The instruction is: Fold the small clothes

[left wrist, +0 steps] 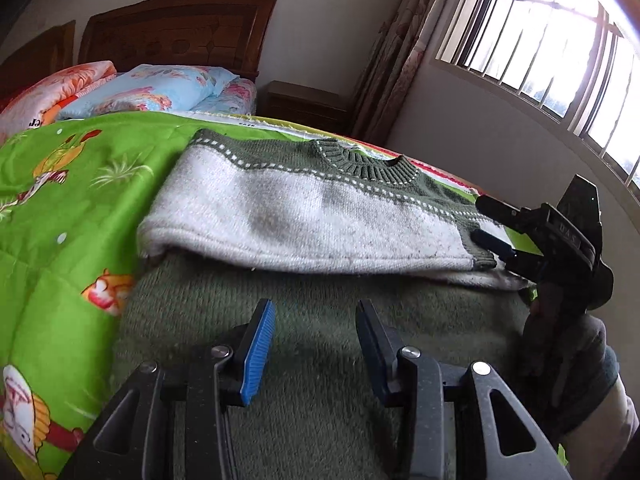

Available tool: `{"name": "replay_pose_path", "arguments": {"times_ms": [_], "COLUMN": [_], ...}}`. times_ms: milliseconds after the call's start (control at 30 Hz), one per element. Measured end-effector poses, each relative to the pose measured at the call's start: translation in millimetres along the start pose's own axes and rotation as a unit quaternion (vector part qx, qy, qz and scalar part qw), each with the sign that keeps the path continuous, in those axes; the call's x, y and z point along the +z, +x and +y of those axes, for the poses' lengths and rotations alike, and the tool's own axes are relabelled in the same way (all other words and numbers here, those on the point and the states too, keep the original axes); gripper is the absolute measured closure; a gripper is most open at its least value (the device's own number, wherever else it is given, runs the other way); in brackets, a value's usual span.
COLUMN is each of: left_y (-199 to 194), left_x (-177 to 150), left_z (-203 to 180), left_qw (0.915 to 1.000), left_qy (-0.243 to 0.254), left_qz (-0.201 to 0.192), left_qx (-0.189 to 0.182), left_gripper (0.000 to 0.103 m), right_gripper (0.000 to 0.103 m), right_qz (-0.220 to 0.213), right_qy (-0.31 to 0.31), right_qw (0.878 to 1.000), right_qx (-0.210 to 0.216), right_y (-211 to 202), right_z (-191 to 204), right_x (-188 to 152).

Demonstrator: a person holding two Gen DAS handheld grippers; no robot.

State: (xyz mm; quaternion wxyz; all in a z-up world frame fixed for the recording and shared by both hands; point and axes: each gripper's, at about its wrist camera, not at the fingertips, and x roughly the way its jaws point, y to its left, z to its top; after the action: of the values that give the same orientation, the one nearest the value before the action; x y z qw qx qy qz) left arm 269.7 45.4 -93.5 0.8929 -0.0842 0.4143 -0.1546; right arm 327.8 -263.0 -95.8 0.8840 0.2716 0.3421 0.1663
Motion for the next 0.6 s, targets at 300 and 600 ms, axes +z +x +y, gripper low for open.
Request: {"name": "replay_pose_path", "arguments": {"times_ms": [300, 600], "left_y": [-11, -13], "left_x": [-27, -28], "left_z": [27, 27], "left_qw": [0.9987, 0.9984], "left_qy": [-0.046, -0.05], "left_qz": [0.004, 0.001], "left_qx": [-0.021, -0.027], "left_gripper": [0.06, 0.059], "right_gripper": [0.0, 0.0], "right_qz": [-0.014, 0.048], "right_qy": [0.022, -0.057], "right_qw": [1.0, 0.997], "right_qx": [0.015, -0.032], "right_y": [-42, -119], "right_z": [18, 49], "right_x": [-14, -98]}}
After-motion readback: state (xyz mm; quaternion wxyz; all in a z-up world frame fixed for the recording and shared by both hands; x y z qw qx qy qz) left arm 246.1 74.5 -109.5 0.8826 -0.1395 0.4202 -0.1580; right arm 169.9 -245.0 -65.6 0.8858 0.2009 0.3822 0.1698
